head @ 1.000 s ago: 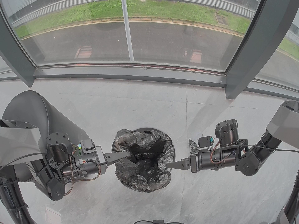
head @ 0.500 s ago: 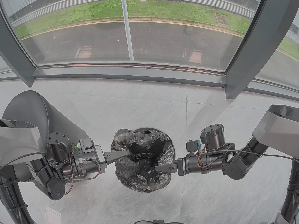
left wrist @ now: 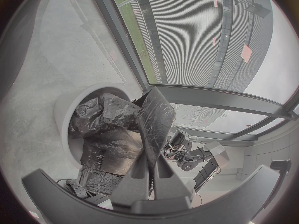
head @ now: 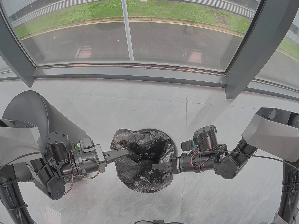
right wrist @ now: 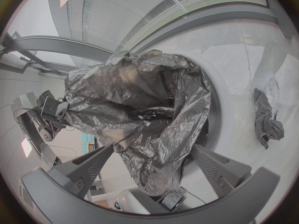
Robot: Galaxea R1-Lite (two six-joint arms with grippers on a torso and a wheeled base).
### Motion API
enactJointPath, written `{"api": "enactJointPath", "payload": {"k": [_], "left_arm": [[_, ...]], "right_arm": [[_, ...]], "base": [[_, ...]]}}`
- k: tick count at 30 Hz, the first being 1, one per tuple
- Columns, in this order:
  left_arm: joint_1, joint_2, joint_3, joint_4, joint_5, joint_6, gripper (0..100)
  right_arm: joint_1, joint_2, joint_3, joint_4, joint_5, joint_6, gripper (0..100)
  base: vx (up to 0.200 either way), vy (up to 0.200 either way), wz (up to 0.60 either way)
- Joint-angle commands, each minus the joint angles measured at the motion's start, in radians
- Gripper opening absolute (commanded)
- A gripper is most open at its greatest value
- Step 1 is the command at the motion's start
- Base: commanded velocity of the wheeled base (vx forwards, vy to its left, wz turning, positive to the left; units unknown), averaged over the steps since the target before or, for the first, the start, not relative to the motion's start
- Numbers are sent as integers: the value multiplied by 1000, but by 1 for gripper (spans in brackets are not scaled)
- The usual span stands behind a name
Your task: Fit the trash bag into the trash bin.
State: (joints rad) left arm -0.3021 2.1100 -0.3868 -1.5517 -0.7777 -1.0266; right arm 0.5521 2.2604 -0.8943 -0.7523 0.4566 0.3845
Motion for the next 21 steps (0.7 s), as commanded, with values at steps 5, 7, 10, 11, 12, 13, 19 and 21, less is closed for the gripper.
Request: {"api": "enactJointPath", "payload": {"k": [5, 7, 10, 11, 12, 13, 19, 21], "left_arm": [[0, 2, 0, -1, 0, -1, 0], [0, 4, 0, -1, 0, -1, 0], [1, 7, -1, -1, 0, -1, 0], [1, 7, -1, -1, 0, -1, 0], [1, 5, -1, -1, 0, -1, 0], [1, 5, -1, -1, 0, -1, 0], [1, 1, 2, -1, 0, -3, 0], [1, -1, 3, -1, 1, -3, 0]], "right_arm": [[12, 27, -32, -1, -10, 4, 100], [17, 21, -32, -1, -10, 14, 0], [20, 16, -31, -1, -12, 22, 0], [22, 13, -29, -1, -12, 24, 0], [22, 7, -28, -1, -12, 24, 0], [22, 5, -26, -1, -12, 24, 0], [22, -18, -22, -1, -12, 28, 0], [22, -21, -20, -1, -12, 28, 0]], "base": [[0, 0, 0], [0, 0, 0], [0, 0, 0], [0, 0, 0], [0, 0, 0], [0, 0, 0], [0, 0, 0], [0, 0, 0]]}}
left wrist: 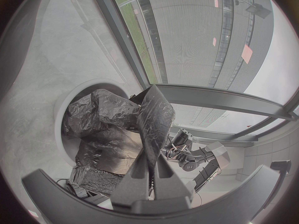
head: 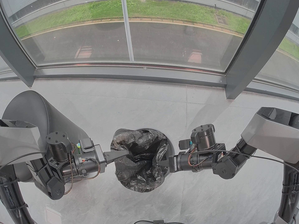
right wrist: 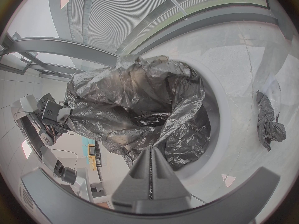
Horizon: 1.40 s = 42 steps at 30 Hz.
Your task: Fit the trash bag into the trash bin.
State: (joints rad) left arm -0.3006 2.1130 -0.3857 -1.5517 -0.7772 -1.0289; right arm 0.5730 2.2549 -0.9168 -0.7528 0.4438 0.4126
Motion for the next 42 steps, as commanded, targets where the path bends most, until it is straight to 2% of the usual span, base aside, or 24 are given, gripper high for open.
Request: {"api": "enactJointPath", "payload": {"k": [1, 15, 18, 19, 21, 24, 26, 28, 42], "left_arm": [[0, -4, 4, -1, 0, 0, 0], [5, -4, 4, -1, 0, 1, 0], [8, -4, 4, -1, 0, 0, 0], [8, -4, 4, -1, 1, 0, 0], [8, -4, 7, -1, 0, 0, 0], [9, -5, 7, -1, 1, 0, 0], [9, -5, 7, -1, 1, 0, 0], [9, -4, 7, -1, 1, 0, 0], [15, -8, 8, -1, 1, 0, 0]], "right_arm": [[1, -15, 3, 0, 1, 2, 0], [-2, -66, 73, 23, 1, 3, 0], [-1, -75, 78, 55, -25, 2, 0], [-1, -72, 76, 58, -56, 2, 100], [1, -66, 72, 59, -135, 3, 100], [10, -71, 75, 58, -191, 34, 100], [27, -80, 75, 55, -197, 103, 100], [33, -87, 72, 50, -198, 132, 100], [88, -69, -11, 82, -203, 141, 100]], "base": [[0, 0, 0], [0, 0, 0], [0, 0, 0], [0, 0, 0], [0, 0, 0], [0, 0, 0], [0, 0, 0], [0, 0, 0], [0, 0, 0]]}}
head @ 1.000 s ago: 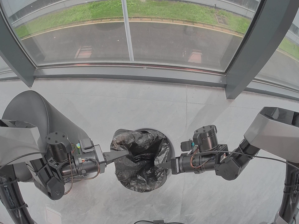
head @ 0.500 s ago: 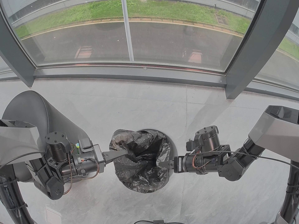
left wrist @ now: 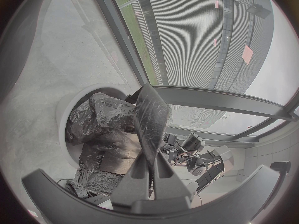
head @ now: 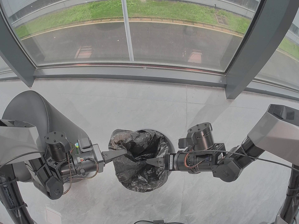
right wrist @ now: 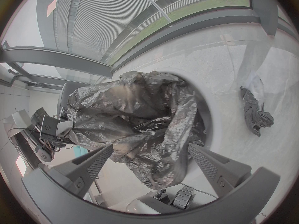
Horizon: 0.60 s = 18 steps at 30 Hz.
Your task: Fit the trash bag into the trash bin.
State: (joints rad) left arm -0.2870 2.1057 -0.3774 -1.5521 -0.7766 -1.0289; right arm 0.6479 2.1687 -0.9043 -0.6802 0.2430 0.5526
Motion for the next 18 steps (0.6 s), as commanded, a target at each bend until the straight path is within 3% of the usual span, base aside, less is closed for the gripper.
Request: {"api": "enactJointPath", "payload": {"k": [1, 6, 18], "left_arm": [[2, -1, 0, 0, 0, 0, 0], [3, -10, 3, 0, 0, 0, 0], [8, -9, 3, 0, 0, -2, 0]], "right_arm": [[13, 17, -24, 10, -2, 1, 100], [13, 36, -42, 14, -40, 0, 100], [12, 63, -24, 11, -42, 1, 100]], "base": [[0, 0, 0], [0, 0, 0], [0, 0, 0]]}}
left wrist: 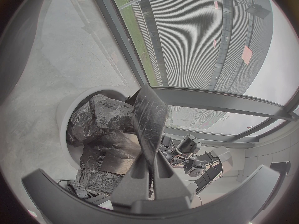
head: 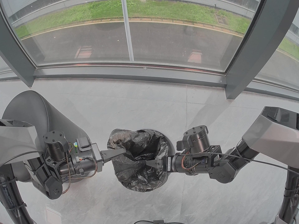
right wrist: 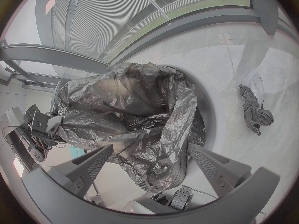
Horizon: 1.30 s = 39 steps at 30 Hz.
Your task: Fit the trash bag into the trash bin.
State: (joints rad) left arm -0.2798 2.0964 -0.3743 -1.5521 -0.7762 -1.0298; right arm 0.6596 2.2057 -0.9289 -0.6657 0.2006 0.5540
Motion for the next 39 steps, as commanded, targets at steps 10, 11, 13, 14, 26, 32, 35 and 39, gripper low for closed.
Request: {"api": "enactJointPath", "payload": {"k": [10, 11, 13, 14, 26, 32, 35, 39], "left_arm": [[2, 2, -2, 0, 0, -1, 0], [2, 2, -2, 0, 0, -1, 0], [2, 2, -2, 0, 0, -1, 0], [2, 2, -2, 0, 0, -1, 0], [2, 1, -2, 0, 0, 0, 0], [2, 1, 0, 0, 0, -1, 0], [2, 1, -2, 0, 0, -1, 0], [2, 1, 0, 0, 0, -1, 0]], "right_arm": [[-3, 71, -33, -5, -3, 0, 100], [-5, 71, -34, -5, -3, 0, 100], [-5, 80, -45, -5, -3, -2, 100], [-5, 83, -50, -5, -3, -2, 100], [-1, 91, -65, -11, -27, -2, 0], [2, 75, -71, -5, -27, -2, 0], [3, 68, -71, -3, -27, -3, 0], [6, 63, -65, 0, -29, -3, 0]], "base": [[0, 0, 0], [0, 0, 0], [0, 0, 0], [0, 0, 0], [0, 0, 0], [0, 0, 0], [0, 0, 0], [0, 0, 0]]}}
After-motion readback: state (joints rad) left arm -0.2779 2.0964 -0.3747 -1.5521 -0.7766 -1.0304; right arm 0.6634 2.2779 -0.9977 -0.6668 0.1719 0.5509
